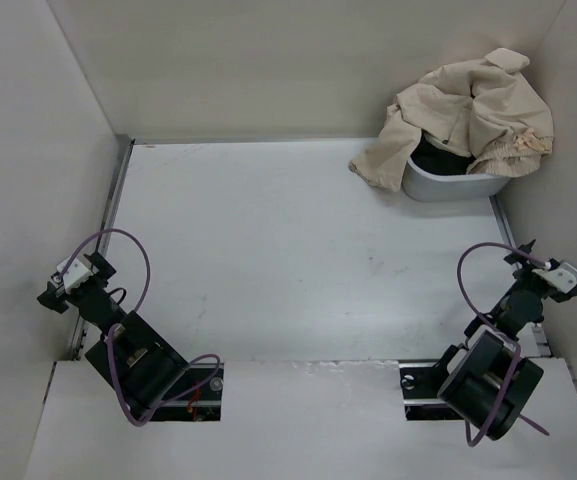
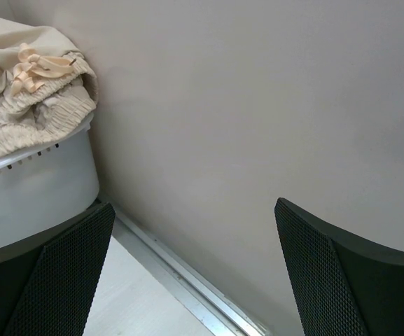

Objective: Fold and stack the trousers
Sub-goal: Grab the trousers from the pile

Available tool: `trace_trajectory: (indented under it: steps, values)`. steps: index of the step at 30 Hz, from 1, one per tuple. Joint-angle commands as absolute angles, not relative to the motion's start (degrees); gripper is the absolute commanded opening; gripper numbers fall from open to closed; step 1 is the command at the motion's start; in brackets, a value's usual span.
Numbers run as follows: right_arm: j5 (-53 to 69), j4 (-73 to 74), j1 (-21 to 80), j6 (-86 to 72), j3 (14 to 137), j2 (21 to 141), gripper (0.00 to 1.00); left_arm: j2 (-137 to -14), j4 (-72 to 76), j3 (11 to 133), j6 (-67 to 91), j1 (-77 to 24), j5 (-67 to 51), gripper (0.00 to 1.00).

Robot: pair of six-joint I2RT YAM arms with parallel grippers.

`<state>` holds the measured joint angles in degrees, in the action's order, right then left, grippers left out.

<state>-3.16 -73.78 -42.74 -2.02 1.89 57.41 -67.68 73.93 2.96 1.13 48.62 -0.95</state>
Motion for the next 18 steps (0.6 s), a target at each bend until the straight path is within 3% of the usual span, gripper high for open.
trace_trajectory:
  steps: [1,11,15,18]
  values:
    - [-2.90,-86.22,-43.29,-3.25,-0.35,58.01,1.00,-67.76,86.31,0.44,2.29,48.74,-1.93,1.00]
    - [1.03,-85.35,-42.94,-1.24,1.48,57.40,1.00,-66.46,85.35,1.92,1.93,48.74,-2.19,1.00]
    - [23.74,-63.37,-37.34,8.23,7.61,38.19,1.00,-60.38,83.33,4.83,1.32,48.30,-6.66,1.00]
    - [41.08,-44.42,-24.44,15.17,27.00,45.21,1.00,-60.46,74.49,9.46,3.41,50.31,-20.68,1.00]
